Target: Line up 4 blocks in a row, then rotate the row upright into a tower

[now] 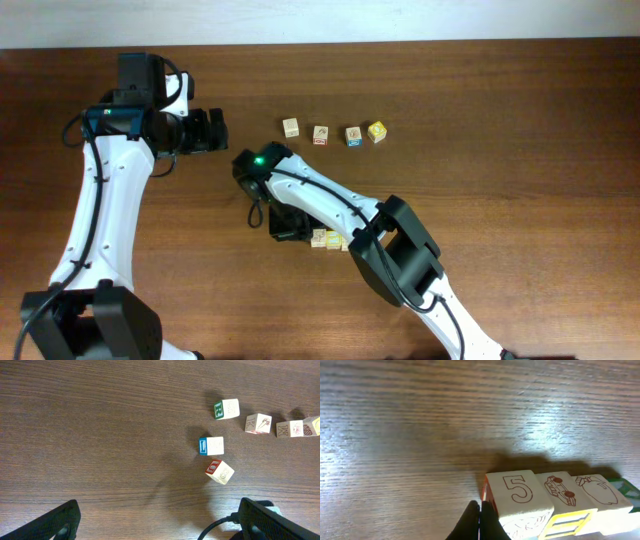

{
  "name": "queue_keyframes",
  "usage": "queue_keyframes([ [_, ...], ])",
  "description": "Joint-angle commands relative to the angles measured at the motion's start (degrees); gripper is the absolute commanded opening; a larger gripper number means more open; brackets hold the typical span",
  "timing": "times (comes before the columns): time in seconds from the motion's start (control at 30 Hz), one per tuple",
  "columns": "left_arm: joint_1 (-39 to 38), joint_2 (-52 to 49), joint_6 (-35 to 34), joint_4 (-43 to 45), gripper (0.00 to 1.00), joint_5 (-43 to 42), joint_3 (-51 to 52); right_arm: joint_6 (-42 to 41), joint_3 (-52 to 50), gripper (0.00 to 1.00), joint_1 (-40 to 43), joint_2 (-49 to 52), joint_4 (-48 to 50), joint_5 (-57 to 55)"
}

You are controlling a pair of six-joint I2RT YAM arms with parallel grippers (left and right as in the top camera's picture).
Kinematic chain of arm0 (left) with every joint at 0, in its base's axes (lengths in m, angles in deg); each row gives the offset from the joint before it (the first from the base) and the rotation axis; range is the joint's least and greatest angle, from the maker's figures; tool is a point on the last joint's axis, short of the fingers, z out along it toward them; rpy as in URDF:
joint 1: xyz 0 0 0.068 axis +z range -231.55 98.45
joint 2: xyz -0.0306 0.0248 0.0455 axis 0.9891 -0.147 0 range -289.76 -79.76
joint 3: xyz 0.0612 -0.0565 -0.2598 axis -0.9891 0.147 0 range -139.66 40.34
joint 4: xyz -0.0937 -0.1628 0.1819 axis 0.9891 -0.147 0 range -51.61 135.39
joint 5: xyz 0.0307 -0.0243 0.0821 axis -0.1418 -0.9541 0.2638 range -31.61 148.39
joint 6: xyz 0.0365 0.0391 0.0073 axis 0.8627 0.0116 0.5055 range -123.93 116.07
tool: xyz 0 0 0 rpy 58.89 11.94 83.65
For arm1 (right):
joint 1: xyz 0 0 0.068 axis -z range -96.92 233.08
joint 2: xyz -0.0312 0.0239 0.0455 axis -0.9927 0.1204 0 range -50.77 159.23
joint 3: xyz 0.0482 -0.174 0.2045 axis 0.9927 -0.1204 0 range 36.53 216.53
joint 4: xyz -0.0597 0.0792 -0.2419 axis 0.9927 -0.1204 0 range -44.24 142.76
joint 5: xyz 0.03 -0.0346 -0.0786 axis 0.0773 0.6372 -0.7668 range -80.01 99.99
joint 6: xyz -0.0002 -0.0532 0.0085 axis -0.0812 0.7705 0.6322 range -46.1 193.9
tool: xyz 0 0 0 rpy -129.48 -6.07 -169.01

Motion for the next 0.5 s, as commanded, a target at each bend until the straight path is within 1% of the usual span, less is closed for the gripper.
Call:
queue_keyframes([
  [0.0, -0.02, -0.31, -0.52, 0.09, 0.99, -0.81, -1.2, 1.53, 2.08, 0.04, 0.55, -1.81, -0.85, 1.66],
  [0.1, -0.02, -0.31, -0.52, 0.09, 0.99, -0.81, -1.2, 3.48, 9.6, 0.05, 1.86, -5.51, -2.78, 1.42],
  [0.17, -0.02, -0.31, -0.52, 0.09, 0.99, -0.81, -1.2, 5.62, 16.13, 0.05, 4.04, -9.6, -5.25, 1.01],
  [0.27, -0.02, -0.31, -0.52, 0.09, 0.99, -0.81, -1.2, 8.5, 22.08, 0.06, 7.93, -16.83, -8.83, -0.04],
  [0.37, -0.02, -0.31, -0.52, 0.09, 0.99, -0.81, -1.2, 9.31, 22.45, 0.05, 11.43, -26.01, -12.17, -3.17],
  [0.4, -0.02, -0.31, -0.52, 0.09, 0.99, -0.81, -1.2, 10.73, 22.29, 0.05, 12.35, -29.16, -13.03, -3.69],
  [0.47, -0.02, -0.31, -0.55, 0.09, 0.99, -0.81, -1.2, 11.78, 22.23, 0.05, 12.92, -33.99, -13.03, -3.69],
])
